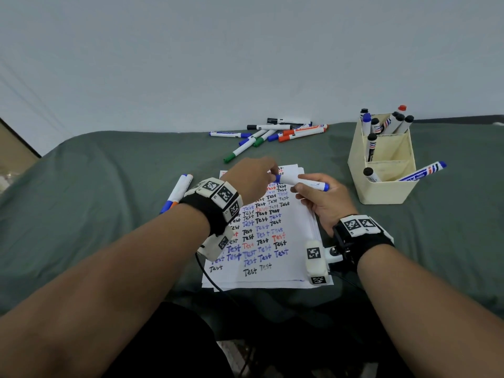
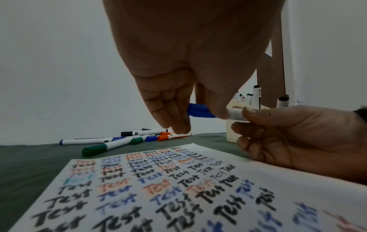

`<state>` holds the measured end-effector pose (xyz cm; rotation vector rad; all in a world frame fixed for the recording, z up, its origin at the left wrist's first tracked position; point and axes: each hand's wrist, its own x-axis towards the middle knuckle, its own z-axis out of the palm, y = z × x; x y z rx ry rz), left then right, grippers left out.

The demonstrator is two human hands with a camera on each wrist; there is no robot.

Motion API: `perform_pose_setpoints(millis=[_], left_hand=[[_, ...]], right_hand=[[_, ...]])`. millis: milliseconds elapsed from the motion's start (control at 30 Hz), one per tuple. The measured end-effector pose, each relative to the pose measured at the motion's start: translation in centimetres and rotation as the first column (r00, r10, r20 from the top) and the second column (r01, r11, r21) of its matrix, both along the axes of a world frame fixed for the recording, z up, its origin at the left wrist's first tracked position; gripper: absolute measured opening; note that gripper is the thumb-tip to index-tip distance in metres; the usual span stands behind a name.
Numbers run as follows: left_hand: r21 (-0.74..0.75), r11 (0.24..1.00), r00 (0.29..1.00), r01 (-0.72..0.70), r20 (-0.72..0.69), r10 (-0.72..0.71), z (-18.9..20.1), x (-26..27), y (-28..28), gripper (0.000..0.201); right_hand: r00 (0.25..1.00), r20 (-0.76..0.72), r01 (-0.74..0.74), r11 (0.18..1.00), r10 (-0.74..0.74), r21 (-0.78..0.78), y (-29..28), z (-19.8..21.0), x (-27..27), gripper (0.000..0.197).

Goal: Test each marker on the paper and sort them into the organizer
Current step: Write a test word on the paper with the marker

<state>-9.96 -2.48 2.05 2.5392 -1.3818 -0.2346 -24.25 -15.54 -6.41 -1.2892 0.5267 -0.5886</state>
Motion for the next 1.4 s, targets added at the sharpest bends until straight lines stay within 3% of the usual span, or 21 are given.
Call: perform_pose_setpoints(millis=[100, 233, 433, 667, 833, 1033, 1133, 1233, 1400], left_hand=[[-0.005, 1.0, 0.999, 0.027, -0.022, -0.027, -0.2, 0.1, 0.3, 0.018], [0.018, 0.996, 0.994, 0.082, 0.068, -0.083, -0.8, 0.5, 0.7, 0.015], [0.057, 0.994, 0.995, 0.096, 0.034, -0.098, -1.7, 1.9, 3.0, 0.038], [0.112, 0.981, 0.981, -0.16, 0.125, 0.146, -3.1, 6.8, 8.1, 0.051], [0.221, 0.94, 0.954, -0.261, 0.205, 0.217, -4.0, 8.9, 11.0, 0.06], [0.228, 0.907, 0.926, -0.354, 0.22, 0.306, -4.9, 10.2, 13.0, 0.053], [0.196, 0.91, 0.914, -0.364, 0.265, 0.309, -5.2, 10.6, 13.3, 0.065], [0.196, 0.926, 0.938, -0.323, 0.198, 0.285, -5.8, 11.1, 13.3, 0.067], [0.2, 0.912, 0.932, -0.358, 0.142, 0.334, -6.9, 11.7, 13.0, 0.059]], right_hand=[[0.999, -0.03, 0.023, 1.0, -0.024, -0.019, 0.1, 0.1, 0.0, 0.023], [0.994, -0.111, -0.005, 0.991, -0.009, -0.131, 0.2, 0.1, 0.2, 0.021], [0.988, -0.155, -0.042, 0.987, 0.018, -0.155, 0.5, 0.1, 0.9, 0.05], [0.925, -0.38, -0.128, 0.924, -0.02, -0.36, 1.1, 0.8, 1.7, 0.046], [0.838, -0.545, -0.29, 0.819, -0.033, -0.495, 1.3, 2.4, 2.4, 0.043], [0.732, -0.671, -0.515, 0.549, -0.117, -0.658, 0.3, 4.3, 2.4, 0.039], [0.677, -0.713, -0.606, 0.413, -0.183, -0.68, -1.0, 4.7, 2.4, 0.045], [0.602, -0.76, -0.703, 0.287, -0.245, -0.65, -2.2, 4.7, 2.4, 0.056], [0.457, -0.862, -0.814, 0.287, -0.22, -0.505, -3.4, 3.2, 2.1, 0.082]])
